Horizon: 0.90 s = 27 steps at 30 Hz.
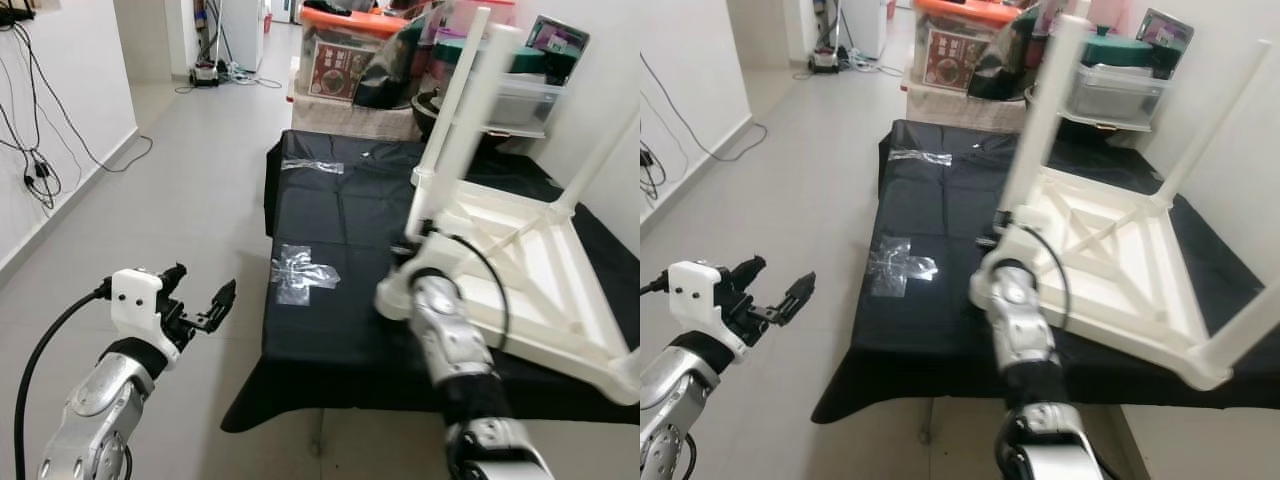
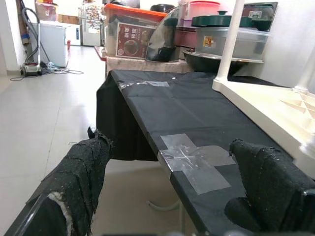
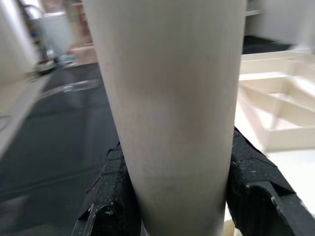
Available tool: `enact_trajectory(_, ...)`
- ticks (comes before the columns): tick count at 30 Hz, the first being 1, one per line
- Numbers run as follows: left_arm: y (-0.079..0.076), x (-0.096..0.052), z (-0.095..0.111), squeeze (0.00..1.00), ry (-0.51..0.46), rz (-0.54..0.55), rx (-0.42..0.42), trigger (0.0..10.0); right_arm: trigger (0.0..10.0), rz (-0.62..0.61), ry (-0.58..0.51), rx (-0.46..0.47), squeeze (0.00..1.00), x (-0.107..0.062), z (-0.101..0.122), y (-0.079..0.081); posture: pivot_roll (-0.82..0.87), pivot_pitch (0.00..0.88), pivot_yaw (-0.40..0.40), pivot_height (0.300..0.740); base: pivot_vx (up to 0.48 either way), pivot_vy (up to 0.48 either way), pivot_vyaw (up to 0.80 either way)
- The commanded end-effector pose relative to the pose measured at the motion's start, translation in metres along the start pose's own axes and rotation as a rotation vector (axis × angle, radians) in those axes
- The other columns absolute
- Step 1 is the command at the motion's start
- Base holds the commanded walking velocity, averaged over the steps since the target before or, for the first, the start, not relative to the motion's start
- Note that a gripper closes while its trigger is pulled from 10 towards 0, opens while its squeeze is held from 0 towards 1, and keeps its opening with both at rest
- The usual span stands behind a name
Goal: Building children table
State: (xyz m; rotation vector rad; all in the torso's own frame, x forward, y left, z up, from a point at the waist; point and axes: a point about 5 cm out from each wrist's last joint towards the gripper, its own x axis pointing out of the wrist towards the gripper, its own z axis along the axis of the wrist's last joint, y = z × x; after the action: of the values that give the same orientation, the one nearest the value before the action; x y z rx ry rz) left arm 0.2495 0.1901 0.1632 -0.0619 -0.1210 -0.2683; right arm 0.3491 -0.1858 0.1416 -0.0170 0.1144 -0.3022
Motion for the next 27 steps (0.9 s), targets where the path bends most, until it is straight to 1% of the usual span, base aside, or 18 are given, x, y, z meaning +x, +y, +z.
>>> enact_trajectory(1, -0.002, 0.002, 0.000, 0.00, 0.001, -0.015, -0.010, 10.0, 4.2, -0.086, 0.182, -0.219, 0.00, -0.009, -0.040, -0.029, 0.10, 0.000, -0.120, 0.740, 0.000, 0.000, 0.00)
enact_trajectory(2, -0.002, 0.002, 0.000, 0.00, 0.001, -0.015, -0.010, 10.0, 4.2, -0.086, 0.182, -0.219, 0.00, -0.009, -0.040, -0.029, 0.10, 0.000, -0.120, 0.740, 0.000, 0.000, 0.00)
enact_trajectory(3, -0.002, 0.002, 0.000, 0.00, 0.001, -0.015, -0.009, 10.0, 10.0, -0.057, 0.204, -0.225, 0.00, -0.011, -0.041, -0.027, 0.10, 0.000, -0.120, 0.740, 0.000, 0.000, 0.00)
enact_trajectory(6, -0.002, 0.002, 0.000, 0.00, 0.001, -0.014, -0.009, 10.0, 10.0, -0.025, 0.154, -0.187, 0.02, -0.013, -0.033, -0.020, 0.10, 0.000, -0.115, 0.740, 0.000, 0.000, 0.00)
enact_trajectory(7, -0.002, 0.003, 0.000, 0.00, 0.001, -0.014, -0.009, 10.0, 10.0, 0.077, 0.102, -0.118, 1.00, -0.012, -0.023, -0.005, 0.10, 0.000, -0.116, 0.740, 0.000, 0.000, 0.00)
enact_trajectory(8, -0.002, 0.003, -0.001, 0.00, 0.002, -0.014, -0.009, 10.0, 10.0, 0.181, 0.053, -0.057, 1.00, -0.010, -0.009, 0.011, 0.11, 0.000, -0.117, 0.740, 0.000, 0.000, 0.00)
enact_trajectory(10, -0.002, 0.003, -0.001, 0.00, 0.002, -0.014, -0.009, 10.0, 10.0, 0.181, 0.053, -0.057, 1.00, -0.010, -0.009, 0.011, 0.11, 0.000, -0.117, 0.740, 0.000, 0.000, 0.00)
enact_trajectory(11, -0.002, 0.003, -0.001, 0.00, 0.004, -0.015, -0.010, 10.0, 10.0, 0.283, 0.014, -0.009, 0.41, -0.010, 0.003, 0.027, 0.11, 0.000, -0.118, 0.740, 0.000, 0.000, 0.00)
enact_trajectory(12, -0.001, 0.003, -0.001, 0.00, 0.005, -0.016, -0.010, 10.0, 10.0, 0.422, -0.038, 0.019, 0.00, -0.008, 0.018, 0.039, 0.11, 0.000, -0.117, 0.740, 0.000, 0.000, 0.00)
enact_trajectory(13, -0.001, 0.003, -0.001, 0.00, 0.005, -0.016, -0.011, 10.0, 10.0, 0.504, -0.073, 0.028, 0.00, -0.007, 0.028, 0.045, 0.11, 0.000, -0.116, 0.740, 0.000, 0.000, 0.00)
enact_trajectory(14, -0.001, 0.003, -0.001, 0.00, 0.005, -0.016, -0.011, 10.0, 10.0, 0.504, -0.073, 0.028, 0.00, -0.007, 0.028, 0.045, 0.11, 0.000, -0.116, 0.740, 0.000, 0.000, 0.00)
enact_trajectory(16, -0.001, 0.004, -0.001, 0.00, 0.005, -0.018, -0.011, 10.0, 10.0, 0.728, -0.151, -0.086, 0.00, -0.004, 0.032, 0.048, 0.11, 0.000, -0.113, 0.740, 0.000, 0.000, 0.00)
enact_trajectory(17, -0.001, 0.004, -0.001, 0.00, 0.005, -0.018, -0.011, 10.0, 10.0, 0.728, -0.151, -0.086, 0.00, -0.004, 0.032, 0.048, 0.11, 0.000, -0.113, 0.740, 0.000, 0.000, 0.00)
enact_trajectory(19, -0.001, 0.005, -0.002, 0.00, 0.005, -0.021, -0.010, 10.0, 10.0, 0.806, -0.137, -0.154, 0.00, 0.004, 0.028, 0.039, 0.13, 0.000, -0.124, 0.740, 0.000, 0.000, 0.00)
enact_trajectory(22, -0.001, 0.006, -0.002, 0.00, 0.006, -0.022, -0.009, 10.0, 10.0, 0.826, -0.120, -0.206, 0.00, 0.013, 0.027, 0.033, 0.13, 0.000, -0.122, 0.740, 0.000, 0.000, 0.00)
enact_trajectory(25, 0.000, 0.006, -0.002, 0.00, 0.007, -0.022, -0.007, 10.0, 10.0, 0.877, -0.125, -0.218, 0.00, 0.016, 0.030, 0.034, 0.14, 0.000, -0.125, 0.740, 0.000, 0.000, 0.00)
enact_trajectory(26, 0.000, 0.006, -0.002, 0.00, 0.007, -0.021, -0.007, 10.0, 4.6, 0.958, -0.145, -0.198, 0.00, 0.013, 0.033, 0.041, 0.14, 0.000, -0.124, 0.740, 0.000, 0.000, 0.00)
enact_trajectory(27, 0.000, 0.006, -0.002, 0.00, 0.007, -0.021, -0.007, 10.0, 4.6, 0.958, -0.145, -0.198, 0.00, 0.013, 0.033, 0.041, 0.14, 0.000, -0.124, 0.740, 0.000, 0.000, 0.00)
